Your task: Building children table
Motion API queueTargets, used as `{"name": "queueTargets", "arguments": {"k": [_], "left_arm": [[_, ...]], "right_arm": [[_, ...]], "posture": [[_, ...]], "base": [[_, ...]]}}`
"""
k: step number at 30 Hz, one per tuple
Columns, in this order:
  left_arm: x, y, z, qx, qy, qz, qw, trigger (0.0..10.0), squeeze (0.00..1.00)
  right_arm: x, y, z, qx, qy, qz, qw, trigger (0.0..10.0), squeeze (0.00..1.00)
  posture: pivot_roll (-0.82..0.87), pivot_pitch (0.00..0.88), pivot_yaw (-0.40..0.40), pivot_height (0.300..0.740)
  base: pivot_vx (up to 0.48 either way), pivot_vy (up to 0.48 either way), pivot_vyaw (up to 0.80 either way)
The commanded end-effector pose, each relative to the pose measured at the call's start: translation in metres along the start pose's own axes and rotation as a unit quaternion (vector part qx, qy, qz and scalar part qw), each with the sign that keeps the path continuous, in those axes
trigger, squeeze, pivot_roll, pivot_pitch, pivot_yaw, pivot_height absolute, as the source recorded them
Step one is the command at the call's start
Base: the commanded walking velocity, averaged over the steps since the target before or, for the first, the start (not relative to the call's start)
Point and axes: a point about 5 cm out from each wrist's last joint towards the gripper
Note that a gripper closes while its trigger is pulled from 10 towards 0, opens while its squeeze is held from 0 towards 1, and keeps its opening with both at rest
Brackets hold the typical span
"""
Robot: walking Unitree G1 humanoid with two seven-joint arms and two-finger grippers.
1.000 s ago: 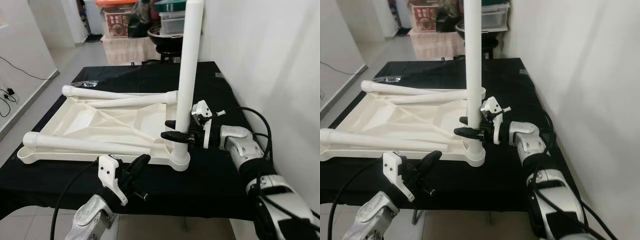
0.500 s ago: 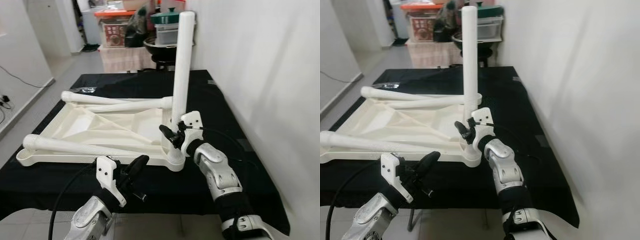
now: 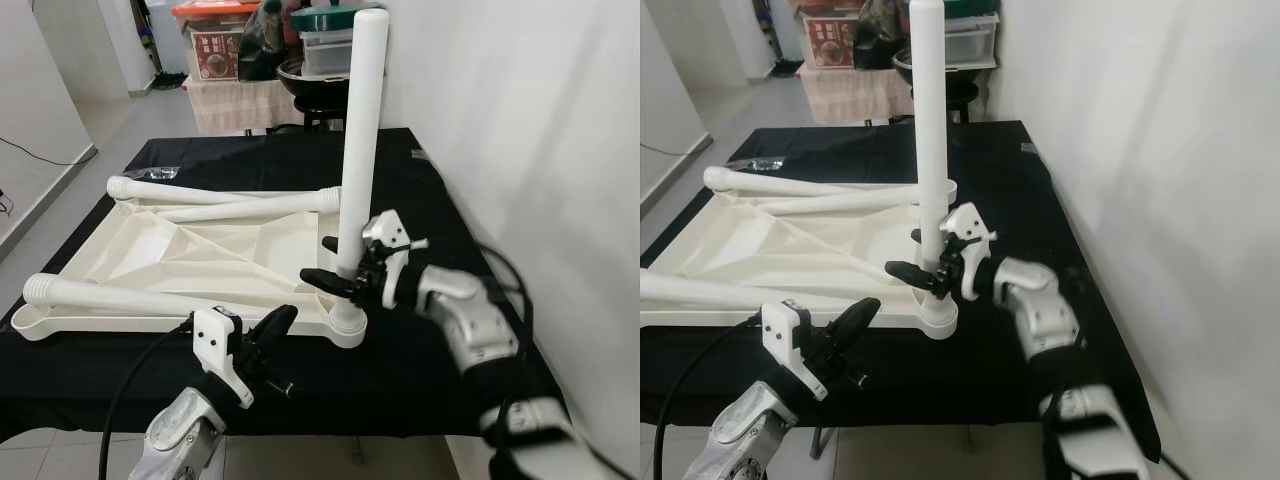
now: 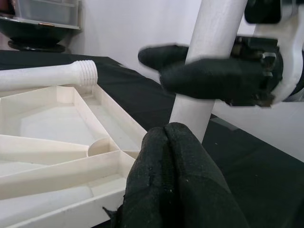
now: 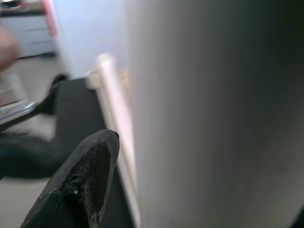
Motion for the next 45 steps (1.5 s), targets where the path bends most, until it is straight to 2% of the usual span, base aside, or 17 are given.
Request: {"name": "queueTargets", "arguments": {"k": [1,3,9,10,11,22,26,31,33,35,36,37,38,39,40,45], "left_arm": [[0.0,-0.003,0.001,-0.005,0.0,0.005,1.0,10.0,0.0],[0.001,-0.003,0.001,-0.006,0.0,0.004,1.0,10.0,0.0],[0.002,-0.002,0.003,-0.008,0.001,0.002,1.0,10.0,0.0],[0.003,-0.001,0.004,-0.008,0.001,0.001,1.0,10.0,0.0],[0.003,-0.001,0.005,-0.009,0.001,0.001,1.0,10.0,0.0],[0.003,0.0,0.007,-0.012,-0.001,0.001,1.0,10.0,0.0],[0.004,0.0,0.007,-0.012,-0.001,0.001,1.0,10.0,0.0],[0.004,0.0,0.007,-0.011,0.0,0.002,1.0,10.0,0.0],[0.003,0.0,0.007,-0.01,0.001,0.002,1.0,10.0,0.0],[0.003,0.0,0.007,-0.01,0.001,0.002,1.0,10.0,0.0],[0.002,0.0,0.006,-0.01,0.001,0.002,1.0,10.0,0.0],[0.0,-0.001,0.006,-0.011,0.001,0.002,1.0,10.0,0.0],[0.0,-0.001,0.006,-0.011,0.001,0.002,1.0,10.0,0.0],[0.0,-0.002,0.005,-0.011,0.001,0.002,1.0,10.0,0.0],[-0.001,-0.003,0.003,-0.011,-0.001,0.004,1.0,10.0,0.0],[-0.002,-0.003,0.002,-0.007,0.008,-0.002,1.0,10.0,0.0]], "right_arm": [[-0.003,-0.006,-0.004,-0.019,0.038,-0.009,0.999,10.0,0.0],[0.0,-0.007,-0.001,-0.046,0.058,-0.005,0.997,10.0,0.0],[0.009,0.002,0.002,-0.03,0.057,-0.013,0.998,10.0,0.0],[0.012,0.003,0.003,-0.027,0.057,-0.015,0.998,4.7,0.0],[0.014,0.004,0.004,-0.024,0.061,-0.021,0.998,0.0,0.0],[0.018,-0.003,0.012,-0.037,0.079,-0.031,0.996,0.0,0.0],[0.023,-0.004,0.015,-0.027,0.05,-0.025,0.998,0.0,0.0],[0.027,-0.014,0.012,-0.034,-0.039,-0.018,0.999,0.0,0.0],[0.027,-0.03,0.005,-0.031,-0.16,-0.02,0.986,0.0,0.0],[0.027,-0.031,0.004,-0.03,-0.17,-0.02,0.985,0.0,0.0],[0.008,-0.038,-0.01,-0.009,-0.197,-0.004,0.98,0.0,0.0],[-0.007,-0.041,-0.017,0.013,-0.224,0.005,0.975,0.0,0.0],[-0.007,-0.041,-0.017,0.013,-0.224,0.005,0.975,0.0,0.0],[-0.012,-0.045,-0.02,0.025,-0.248,-0.024,0.968,0.0,0.0],[-0.009,-0.052,-0.021,0.023,-0.265,-0.064,0.962,0.0,0.0],[-0.006,-0.052,-0.024,0.018,-0.287,-0.066,0.956,0.0,0.0]], "posture": [[-0.01,0.0,-0.005,0.74],[0.01,0.0,-0.01,0.74],[0.02,0.0,-0.011,0.74],[0.02,0.0,-0.007,0.74],[0.03,0.0,-0.007,0.74],[0.02,0.0,0.001,0.74],[0.02,0.0,0.0,0.74],[0.01,0.0,-0.006,0.74],[0.0,0.0,-0.012,0.74],[0.0,0.0,-0.012,0.74],[-0.03,0.0,0.017,0.74],[-0.04,0.0,0.021,0.74],[-0.04,0.0,0.021,0.74],[-0.04,0.0,0.017,0.74],[-0.03,0.0,0.002,0.74],[-0.03,0.0,0.005,0.74]], "base": [[0.0,0.0,0.0],[0.0,0.0,0.0],[0.0,0.0,0.0],[0.0,0.0,0.0],[0.0,0.0,0.0],[0.0,0.0,0.0],[0.0,0.0,0.0],[0.0,0.0,0.0],[0.0,0.0,0.0],[0.0,0.0,0.0],[0.0,0.0,0.0],[0.0,0.0,0.0],[0.0,0.0,0.0],[0.0,0.0,0.0],[0.0,0.0,0.0],[0.0,0.0,0.0]]}}
Point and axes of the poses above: a point about 5 cm out from each wrist's last joint towards the gripper, its own z axis pointing back from the gripper into the wrist, its own y axis along the axis of the wrist's last joint, x = y × z, and after that the axes turned 10 degrees about -z, right-handed
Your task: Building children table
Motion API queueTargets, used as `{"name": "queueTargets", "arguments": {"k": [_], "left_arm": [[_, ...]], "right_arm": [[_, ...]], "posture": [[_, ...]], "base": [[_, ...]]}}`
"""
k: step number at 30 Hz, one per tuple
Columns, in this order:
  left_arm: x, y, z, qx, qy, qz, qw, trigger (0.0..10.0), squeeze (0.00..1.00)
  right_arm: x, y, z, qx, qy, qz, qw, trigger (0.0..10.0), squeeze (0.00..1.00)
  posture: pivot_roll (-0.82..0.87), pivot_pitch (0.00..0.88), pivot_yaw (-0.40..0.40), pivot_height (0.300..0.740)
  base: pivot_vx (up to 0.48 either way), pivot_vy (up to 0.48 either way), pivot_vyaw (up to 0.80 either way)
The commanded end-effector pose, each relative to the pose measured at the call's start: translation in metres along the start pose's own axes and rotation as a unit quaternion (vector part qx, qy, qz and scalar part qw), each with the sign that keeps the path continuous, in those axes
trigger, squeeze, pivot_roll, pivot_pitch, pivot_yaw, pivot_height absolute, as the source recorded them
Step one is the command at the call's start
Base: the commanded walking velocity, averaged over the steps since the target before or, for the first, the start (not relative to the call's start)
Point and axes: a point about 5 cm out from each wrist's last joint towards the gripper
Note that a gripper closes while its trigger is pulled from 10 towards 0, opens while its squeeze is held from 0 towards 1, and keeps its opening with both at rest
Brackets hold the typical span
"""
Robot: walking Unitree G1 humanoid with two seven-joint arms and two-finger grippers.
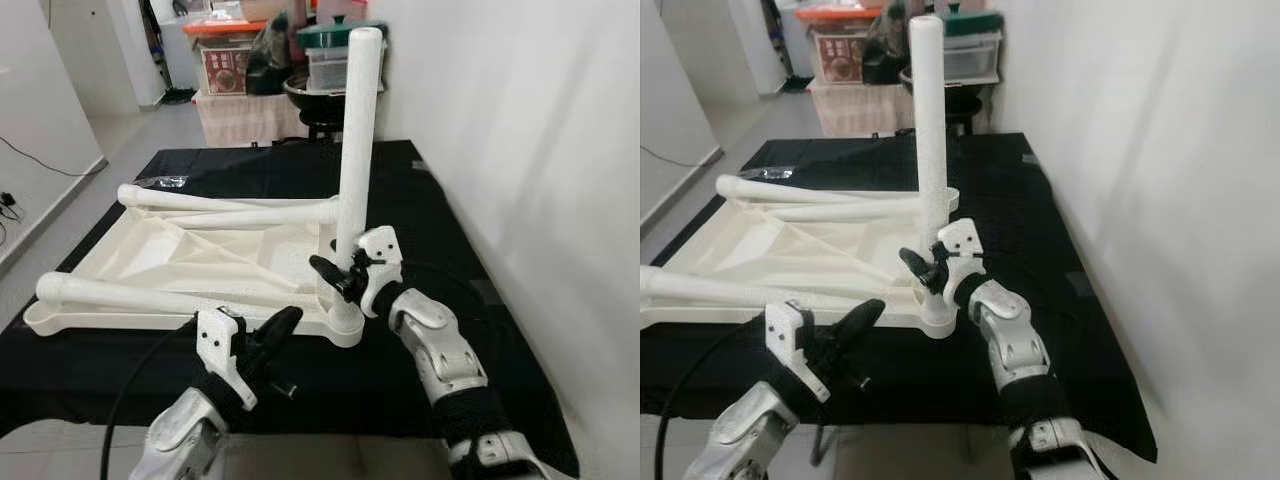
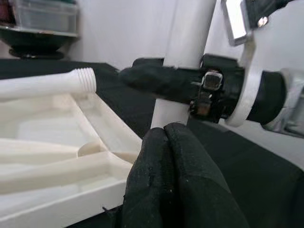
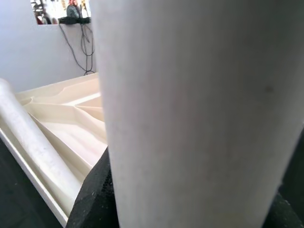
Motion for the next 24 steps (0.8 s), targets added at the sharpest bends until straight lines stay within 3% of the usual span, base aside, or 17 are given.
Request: {"name": "queueTargets", "arguments": {"k": [1,4,5,8,9,10,11,12,14,20,21,24], "left_arm": [[-0.002,-0.001,0.001,0.001,0.009,-0.005,1.0,10.0,0.0],[-0.001,-0.002,0.001,0.0,0.005,-0.002,1.0,10.0,0.0],[-0.001,-0.002,0.001,0.0,0.003,0.0,1.0,10.0,0.0],[-0.001,-0.002,0.001,0.0,0.0,0.003,1.0,10.0,0.0],[0.0,-0.002,0.001,0.0,-0.001,0.003,1.0,10.0,0.0],[0.0,-0.002,0.001,0.0,-0.002,0.003,1.0,10.0,0.0],[0.0,-0.002,0.001,0.0,-0.002,0.003,1.0,10.0,0.0],[0.0,-0.002,0.001,0.0,-0.002,0.003,1.0,10.0,0.0],[0.0,-0.002,0.001,0.001,-0.001,0.002,1.0,10.0,0.0],[0.002,0.0,0.003,0.002,-0.001,0.002,1.0,10.0,0.0],[0.002,0.0,0.003,0.002,-0.001,0.002,1.0,10.0,0.0],[0.003,0.001,0.005,0.001,-0.001,0.001,1.0,10.0,0.0]], "right_arm": [[0.003,-0.023,0.004,-0.047,-0.031,-0.019,0.998,0.0,0.0],[0.004,-0.022,0.004,-0.044,-0.041,-0.023,0.998,0.0,0.0],[0.004,-0.018,0.005,-0.039,-0.047,-0.016,0.998,4.8,0.0],[0.002,-0.014,0.007,-0.034,-0.057,-0.008,0.998,4.8,0.0],[0.0,-0.009,0.006,-0.023,-0.03,-0.009,0.999,10.0,0.0],[-0.004,0.002,0.003,-0.005,0.046,-0.019,0.999,10.0,1.0],[-0.004,0.007,0.003,0.002,0.083,-0.024,0.996,10.0,1.0],[-0.004,0.007,0.003,0.002,0.083,-0.024,0.996,10.0,1.0],[-0.002,0.018,0.005,0.008,0.157,-0.019,0.987,10.0,1.0],[0.017,0.034,0.005,-0.024,0.224,0.019,0.974,10.0,1.0],[0.018,0.034,0.007,-0.034,0.248,0.031,0.968,10.0,0.0],[0.018,0.037,0.008,-0.054,0.3,0.042,0.951,10.0,0.0]], "posture": [[-0.03,0.0,0.006,0.74],[-0.03,0.0,0.004,0.74],[-0.03,0.0,0.007,0.74],[-0.03,0.0,0.007,0.74],[-0.03,0.0,0.01,0.74],[-0.03,0.0,0.01,0.74],[-0.03,0.0,0.01,0.74],[-0.03,0.0,0.01,0.74],[-0.02,0.0,0.008,0.74],[-0.01,0.0,0.005,0.74],[0.0,0.0,0.003,0.74],[0.01,0.0,0.003,0.74]], "base": [[0.0,0.0,0.0],[0.0,0.0,0.0],[0.0,0.0,0.0],[0.0,0.0,0.0],[0.0,0.0,0.0],[0.0,0.0,0.0],[0.0,0.0,0.0],[0.0,0.0,0.0],[0.0,0.0,0.0],[0.0,0.0,0.0],[0.0,0.0,0.0],[0.0,0.0,0.0]]}}
Point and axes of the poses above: a point about 5 cm out from each wrist's last joint towards the gripper, its own z axis pointing back from the gripper into the wrist, its own y axis along the axis of the wrist's last joint, x = y × z, and after that the axes turned 10 degrees about -z, right-handed
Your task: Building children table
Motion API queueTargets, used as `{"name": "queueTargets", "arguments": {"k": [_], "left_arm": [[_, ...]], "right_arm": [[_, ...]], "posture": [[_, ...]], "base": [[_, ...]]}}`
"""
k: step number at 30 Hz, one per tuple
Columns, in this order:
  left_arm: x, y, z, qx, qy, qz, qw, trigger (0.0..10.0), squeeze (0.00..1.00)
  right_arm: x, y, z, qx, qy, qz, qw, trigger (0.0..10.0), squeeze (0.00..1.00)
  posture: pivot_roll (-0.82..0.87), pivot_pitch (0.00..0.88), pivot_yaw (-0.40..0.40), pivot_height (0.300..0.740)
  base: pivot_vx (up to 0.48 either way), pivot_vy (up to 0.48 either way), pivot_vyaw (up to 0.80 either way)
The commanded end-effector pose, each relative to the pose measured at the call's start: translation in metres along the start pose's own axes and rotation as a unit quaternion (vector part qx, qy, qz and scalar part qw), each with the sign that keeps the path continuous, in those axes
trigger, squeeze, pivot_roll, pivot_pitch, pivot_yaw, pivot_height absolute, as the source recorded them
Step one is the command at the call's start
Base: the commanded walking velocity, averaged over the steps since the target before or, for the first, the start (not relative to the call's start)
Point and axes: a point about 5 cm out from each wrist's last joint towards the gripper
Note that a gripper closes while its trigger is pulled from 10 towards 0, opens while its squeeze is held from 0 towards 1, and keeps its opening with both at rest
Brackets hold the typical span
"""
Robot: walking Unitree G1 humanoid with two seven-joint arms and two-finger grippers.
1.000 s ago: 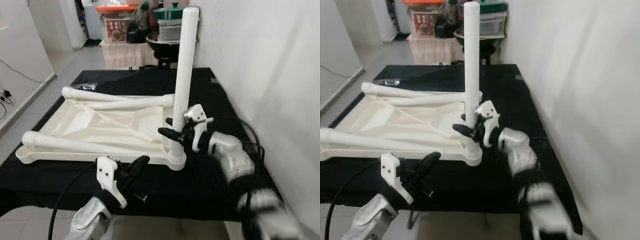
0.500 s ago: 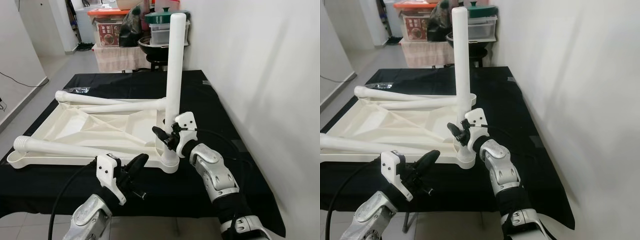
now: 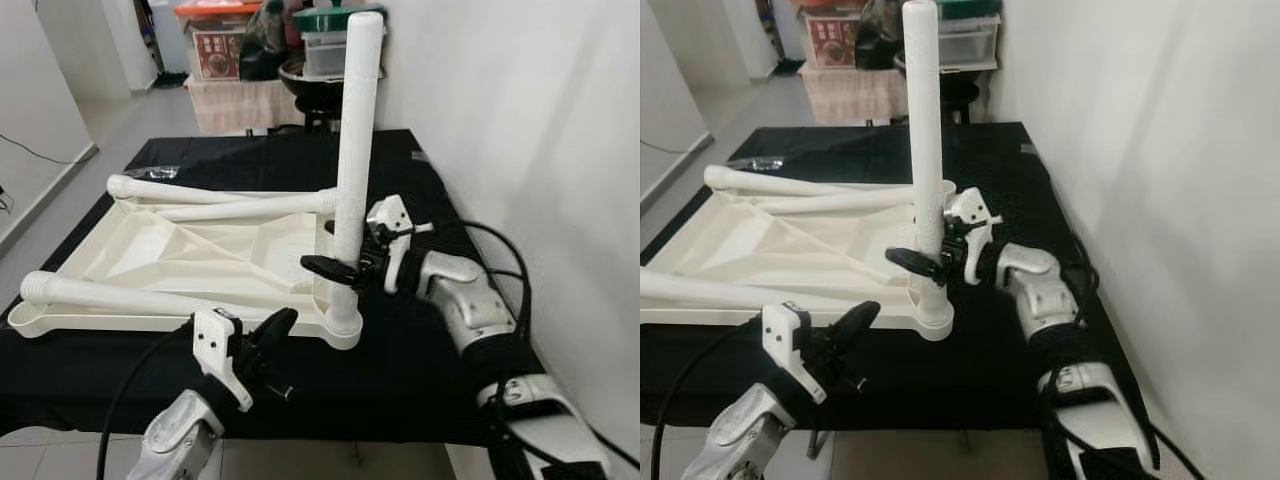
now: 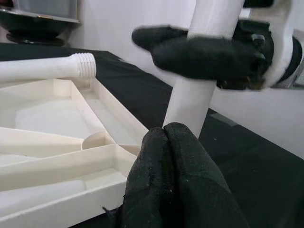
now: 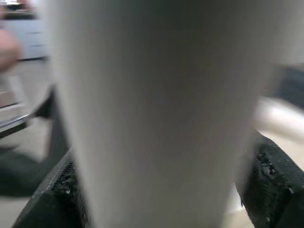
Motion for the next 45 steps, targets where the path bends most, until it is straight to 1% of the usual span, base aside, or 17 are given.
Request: {"name": "queueTargets", "arguments": {"k": [1,7,8,9,21,24,28,30,31,33,34,35,36,37,39,40,45], "left_arm": [[0.001,0.003,0.002,0.002,0.0,-0.002,1.0,10.0,0.0],[0.002,0.004,0.006,0.0,0.0,-0.001,1.0,10.0,0.0],[0.003,0.004,0.007,-0.001,0.0,-0.001,1.0,10.0,0.0],[0.003,0.005,0.007,-0.001,-0.001,-0.001,1.0,10.0,0.0],[0.005,0.006,0.008,-0.003,-0.001,0.0,1.0,10.0,0.0],[0.004,0.007,0.007,-0.003,-0.001,0.001,1.0,10.0,0.0],[0.003,0.007,0.007,-0.003,-0.001,0.001,1.0,10.0,0.0],[0.0,0.007,0.008,-0.004,-0.001,0.0,1.0,10.0,0.0],[-0.001,0.007,0.007,-0.004,0.0,-0.002,1.0,10.0,0.0],[-0.001,0.007,0.007,-0.004,0.0,-0.002,1.0,10.0,0.0],[-0.003,0.007,0.006,-0.006,0.0,-0.006,1.0,10.0,0.0],[-0.003,0.007,0.006,-0.006,0.0,-0.006,1.0,10.0,0.0],[-0.004,0.007,0.006,-0.007,0.0,-0.008,1.0,10.0,0.0],[-0.004,0.006,0.005,-0.008,0.0,-0.008,1.0,10.0,0.0],[-0.004,0.005,0.004,-0.008,-0.002,-0.007,1.0,10.0,0.0],[-0.005,0.005,0.004,-0.009,-0.003,-0.006,1.0,10.0,0.0],[-0.007,0.005,0.004,-0.008,0.004,-0.012,1.0,10.0,0.0]], "right_arm": [[-0.001,0.004,-0.003,-0.009,0.036,0.001,0.999,10.0,0.0],[0.003,0.013,-0.007,-0.006,0.076,-0.01,0.997,10.0,0.0],[0.004,0.014,-0.008,-0.005,0.078,-0.013,0.997,1.5,0.0],[0.005,0.015,-0.008,-0.004,0.079,-0.015,0.997,0.0,0.0],[0.009,0.005,0.005,0.005,0.066,-0.018,0.998,0.0,0.0],[0.01,-0.002,0.012,0.011,0.042,-0.008,0.999,0.0,0.0],[0.008,-0.015,0.02,0.016,-0.036,-0.009,0.999,0.0,0.0],[-0.005,-0.034,0.008,0.0,-0.14,-0.011,0.99,0.0,0.0],[-0.012,-0.044,0.0,0.036,-0.258,-0.065,0.963,0.0,0.0],[-0.012,-0.044,0.0,0.036,-0.258,-0.065,0.963,0.0,0.0],[-0.022,-0.052,-0.006,0.036,-0.35,-0.059,0.934,0.0,0.0],[-0.022,-0.052,-0.006,0.036,-0.35,-0.059,0.934,0.0,0.0],[-0.027,-0.05,-0.01,0.021,-0.345,-0.014,0.938,0.0,0.0],[-0.025,-0.052,-0.012,0.007,-0.322,-0.018,0.946,0.0,0.0],[-0.021,-0.055,-0.012,-0.003,-0.314,-0.031,0.949,0.0,0.0],[-0.018,-0.058,-0.012,-0.005,-0.317,-0.054,0.947,0.0,0.0],[-0.021,-0.051,-0.014,0.001,-0.335,-0.059,0.94,0.4,0.0]], "posture": [[0.01,0.0,0.003,0.74],[0.02,0.0,0.003,0.74],[0.03,0.0,0.004,0.74],[0.03,0.001,0.004,0.74],[0.02,0.013,0.01,0.74],[0.0,0.013,0.014,0.74],[-0.02,0.014,0.018,0.74],[-0.03,0.012,0.022,0.74],[-0.03,0.016,0.027,0.74],[-0.03,0.016,0.027,0.74],[-0.04,0.004,0.042,0.74],[-0.04,0.004,0.042,0.74],[-0.04,0.004,0.042,0.74],[-0.05,0.0,0.047,0.74],[-0.02,0.0,0.026,0.74],[-0.02,0.0,0.026,0.74],[-0.03,0.0,0.038,0.74]], "base": [[0.0,0.0,0.0],[0.0,0.0,0.0],[0.0,0.0,0.0],[0.0,0.0,0.0],[0.0,0.0,0.0],[0.0,0.0,0.0],[0.0,0.0,0.0],[0.0,0.0,0.0],[0.0,0.0,0.0],[0.0,0.0,0.0],[0.0,0.0,0.0],[0.0,0.0,0.0],[0.0,0.0,0.0],[0.0,0.0,0.0],[0.0,0.0,0.0],[0.0,0.0,0.0],[0.0,0.0,0.0]]}}
Point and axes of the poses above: a point about 5 cm out from each wrist's last joint towards the gripper, its own z axis pointing back from the gripper into the wrist, its own y axis along the axis of the wrist's last joint, x = y × z, and after that the axes turned 10 degrees about -z, right-handed
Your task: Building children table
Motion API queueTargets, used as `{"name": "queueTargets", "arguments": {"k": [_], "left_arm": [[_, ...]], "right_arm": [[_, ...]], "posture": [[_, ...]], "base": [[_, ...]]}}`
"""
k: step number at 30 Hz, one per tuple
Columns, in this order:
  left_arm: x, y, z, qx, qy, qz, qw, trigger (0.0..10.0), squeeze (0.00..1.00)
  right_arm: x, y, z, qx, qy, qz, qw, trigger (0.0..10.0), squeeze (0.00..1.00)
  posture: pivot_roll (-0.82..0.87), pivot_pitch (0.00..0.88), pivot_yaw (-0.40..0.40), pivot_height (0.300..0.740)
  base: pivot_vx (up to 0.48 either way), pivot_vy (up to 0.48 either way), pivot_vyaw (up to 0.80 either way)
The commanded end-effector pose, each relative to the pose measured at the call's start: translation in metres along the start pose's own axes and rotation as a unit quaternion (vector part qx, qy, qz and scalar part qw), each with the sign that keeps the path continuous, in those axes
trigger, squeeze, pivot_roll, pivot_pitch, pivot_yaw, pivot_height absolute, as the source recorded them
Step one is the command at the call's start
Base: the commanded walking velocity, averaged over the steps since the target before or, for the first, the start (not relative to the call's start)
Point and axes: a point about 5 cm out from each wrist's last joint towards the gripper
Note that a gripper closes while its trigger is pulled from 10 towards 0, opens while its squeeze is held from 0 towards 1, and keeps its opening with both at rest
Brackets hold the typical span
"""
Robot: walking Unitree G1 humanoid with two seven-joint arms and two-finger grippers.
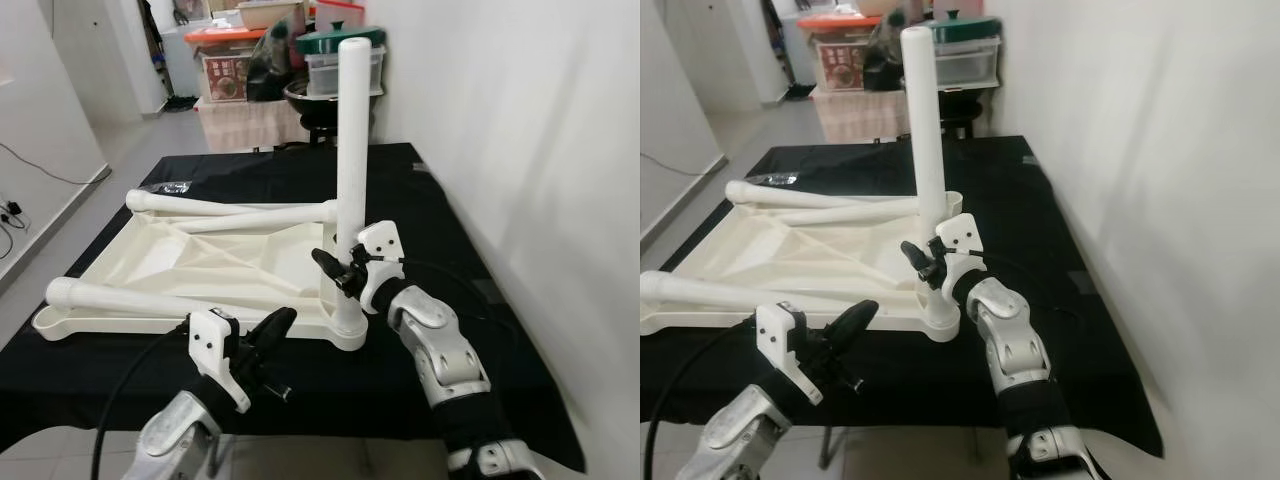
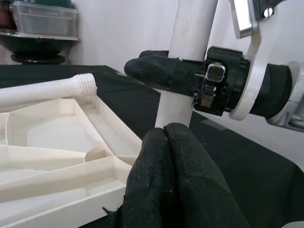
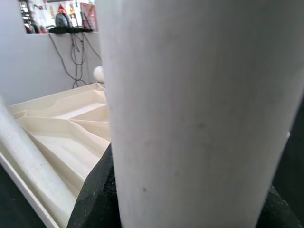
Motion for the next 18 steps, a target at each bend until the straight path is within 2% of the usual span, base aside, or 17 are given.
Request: {"name": "queueTargets", "arguments": {"k": [1,2,3,4,5,7,12,13,14,15,17,18], "left_arm": [[-0.004,-0.002,0.001,-0.009,0.006,-0.007,1.0,10.0,0.0],[-0.004,-0.002,0.001,-0.009,0.006,-0.007,1.0,10.0,0.0],[-0.004,-0.003,0.001,-0.011,0.003,-0.006,1.0,10.0,0.0],[-0.003,-0.003,0.002,-0.012,0.001,-0.006,1.0,10.0,0.0],[-0.003,-0.003,0.002,-0.012,0.001,-0.006,1.0,10.0,0.0],[-0.002,-0.003,0.002,-0.013,0.0,-0.005,1.0,10.0,0.0],[0.0,-0.003,0.003,-0.012,-0.002,-0.004,1.0,10.0,0.0],[0.002,-0.002,0.004,-0.012,-0.003,-0.004,1.0,10.0,0.0],[0.002,-0.002,0.004,-0.012,-0.003,-0.004,1.0,10.0,0.0],[0.003,-0.002,0.005,-0.012,-0.003,-0.004,1.0,10.0,0.0],[0.003,-0.002,0.005,-0.012,-0.003,-0.004,1.0,10.0,0.0],[0.005,-0.001,0.007,-0.012,-0.003,-0.005,1.0,10.0,0.0]], "right_arm": [[0.008,-0.024,0.006,-0.058,-0.048,-0.019,0.997,10.0,0.0],[0.008,-0.024,0.006,-0.058,-0.048,-0.019,0.997,10.0,0.0],[0.01,-0.014,0.004,-0.038,-0.015,-0.023,0.999,10.0,1.0],[0.013,-0.008,0.003,-0.028,0.012,-0.021,0.999,10.0,1.0],[0.013,-0.008,0.003,-0.028,0.012,-0.021,0.999,10.0,1.0],[0.018,0.002,0.001,-0.014,0.068,-0.022,0.997,10.0,1.0],[0.027,0.014,-0.002,-0.004,0.105,-0.015,0.994,10.0,1.0],[0.033,0.019,-0.004,-0.014,0.132,-0.002,0.991,10.0,0.0],[0.033,0.019,-0.004,-0.014,0.132,-0.002,0.991,10.0,0.0],[0.037,0.023,-0.006,-0.027,0.163,0.01,0.986,10.0,0.0],[0.037,0.023,-0.006,-0.027,0.163,0.01,0.986,10.0,0.0],[0.038,0.026,-0.006,-0.041,0.198,0.019,0.979,10.0,0.0]], "posture": [[-0.02,0.0,0.039,0.74],[-0.02,0.0,0.039,0.74],[-0.01,0.0,0.036,0.74],[-0.01,0.0,0.037,0.74],[-0.01,0.0,0.037,0.74],[-0.01,0.0,0.037,0.74],[0.0,0.0,0.028,0.74],[0.01,0.0,0.024,0.74],[0.01,0.0,0.024,0.74],[0.02,0.0,0.02,0.74],[0.02,0.0,0.02,0.74],[0.03,0.002,0.017,0.74]], "base": [[0.0,0.0,0.0],[0.0,0.0,0.0],[0.0,0.0,0.0],[0.0,0.0,0.0],[0.0,0.0,0.0],[0.0,0.0,0.0],[0.0,0.0,0.0],[0.0,0.0,0.0],[0.0,0.0,0.0],[0.0,0.0,0.0],[0.0,0.0,0.0],[0.0,0.0,0.0]]}}
Point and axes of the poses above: a point about 5 cm out from each wrist's last joint towards the gripper, its own z axis pointing back from the gripper into the wrist, its own y axis along the axis of the wrist's last joint, x = y × z, and after that the axes turned 10 degrees about -z, right-handed
